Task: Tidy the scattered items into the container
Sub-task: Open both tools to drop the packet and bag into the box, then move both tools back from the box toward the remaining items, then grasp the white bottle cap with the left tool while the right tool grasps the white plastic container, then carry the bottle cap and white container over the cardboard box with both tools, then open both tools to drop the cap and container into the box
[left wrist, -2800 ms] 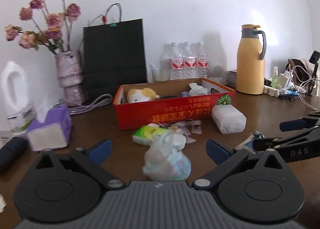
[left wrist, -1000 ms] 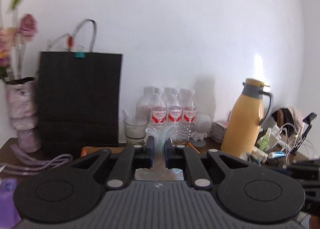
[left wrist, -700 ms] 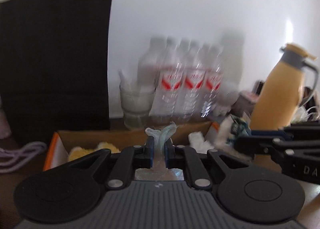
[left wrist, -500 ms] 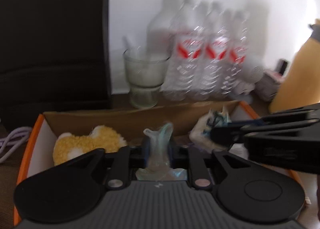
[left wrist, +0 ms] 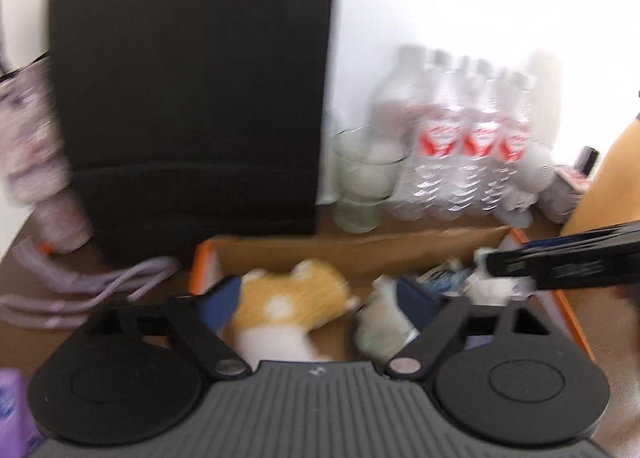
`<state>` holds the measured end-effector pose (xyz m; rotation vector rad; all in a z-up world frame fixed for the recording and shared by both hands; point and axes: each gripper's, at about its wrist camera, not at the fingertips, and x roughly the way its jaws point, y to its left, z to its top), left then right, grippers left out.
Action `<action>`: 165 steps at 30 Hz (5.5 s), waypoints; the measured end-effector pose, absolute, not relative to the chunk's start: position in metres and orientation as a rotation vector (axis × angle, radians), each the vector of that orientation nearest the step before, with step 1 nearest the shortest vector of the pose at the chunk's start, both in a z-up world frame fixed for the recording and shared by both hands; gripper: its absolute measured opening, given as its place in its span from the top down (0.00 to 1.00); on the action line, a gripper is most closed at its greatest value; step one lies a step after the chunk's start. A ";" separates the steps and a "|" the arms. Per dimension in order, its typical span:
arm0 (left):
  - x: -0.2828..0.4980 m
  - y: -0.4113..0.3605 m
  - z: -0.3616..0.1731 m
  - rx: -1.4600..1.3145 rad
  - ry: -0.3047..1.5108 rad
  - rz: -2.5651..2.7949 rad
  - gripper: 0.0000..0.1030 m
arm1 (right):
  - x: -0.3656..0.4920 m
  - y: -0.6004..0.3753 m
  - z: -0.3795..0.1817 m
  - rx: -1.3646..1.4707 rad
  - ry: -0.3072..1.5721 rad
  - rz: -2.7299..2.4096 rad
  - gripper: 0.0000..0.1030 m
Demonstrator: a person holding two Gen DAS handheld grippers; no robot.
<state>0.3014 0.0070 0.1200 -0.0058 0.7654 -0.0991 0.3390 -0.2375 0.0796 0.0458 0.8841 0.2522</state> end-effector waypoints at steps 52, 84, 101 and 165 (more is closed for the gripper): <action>-0.108 0.013 0.036 -0.028 0.475 -0.117 0.00 | -0.090 -0.251 0.004 0.104 0.524 0.236 0.05; 0.072 -0.030 0.001 0.013 0.668 -0.197 0.60 | 0.080 -0.244 -0.006 0.049 0.619 0.147 0.15; -0.048 -0.016 0.013 0.035 0.688 -0.273 0.60 | -0.029 -0.244 -0.004 -0.056 0.767 0.256 0.35; 0.276 0.005 0.087 0.017 0.893 -0.188 0.40 | 0.317 -0.246 0.052 0.142 1.233 0.220 0.23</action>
